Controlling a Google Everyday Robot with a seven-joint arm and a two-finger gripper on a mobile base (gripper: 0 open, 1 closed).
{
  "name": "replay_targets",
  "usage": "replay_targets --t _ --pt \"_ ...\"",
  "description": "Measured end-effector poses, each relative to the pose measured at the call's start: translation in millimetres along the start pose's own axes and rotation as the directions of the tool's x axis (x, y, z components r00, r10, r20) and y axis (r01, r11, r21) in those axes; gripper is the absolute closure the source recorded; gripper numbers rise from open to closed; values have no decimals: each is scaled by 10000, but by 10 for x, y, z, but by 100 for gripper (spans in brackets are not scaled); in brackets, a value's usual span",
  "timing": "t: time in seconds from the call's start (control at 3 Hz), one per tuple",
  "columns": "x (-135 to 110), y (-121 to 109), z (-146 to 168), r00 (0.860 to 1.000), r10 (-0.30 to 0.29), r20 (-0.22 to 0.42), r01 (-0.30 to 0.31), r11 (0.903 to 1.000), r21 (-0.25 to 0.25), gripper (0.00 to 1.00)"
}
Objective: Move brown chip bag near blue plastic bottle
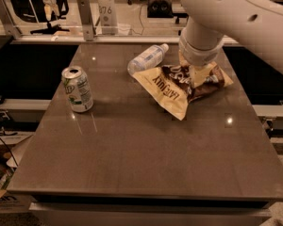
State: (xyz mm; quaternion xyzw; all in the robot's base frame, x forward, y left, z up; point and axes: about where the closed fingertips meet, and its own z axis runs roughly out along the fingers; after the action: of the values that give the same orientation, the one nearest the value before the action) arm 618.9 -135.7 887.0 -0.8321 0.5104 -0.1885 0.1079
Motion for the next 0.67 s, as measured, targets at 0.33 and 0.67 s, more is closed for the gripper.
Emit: replay_targets --t 0.33,0.67 --pt "3 -252 100 9999 -164 33 164 9997 180 84" --pt "-41 -460 189 9994 -334 105 331 9989 322 61"
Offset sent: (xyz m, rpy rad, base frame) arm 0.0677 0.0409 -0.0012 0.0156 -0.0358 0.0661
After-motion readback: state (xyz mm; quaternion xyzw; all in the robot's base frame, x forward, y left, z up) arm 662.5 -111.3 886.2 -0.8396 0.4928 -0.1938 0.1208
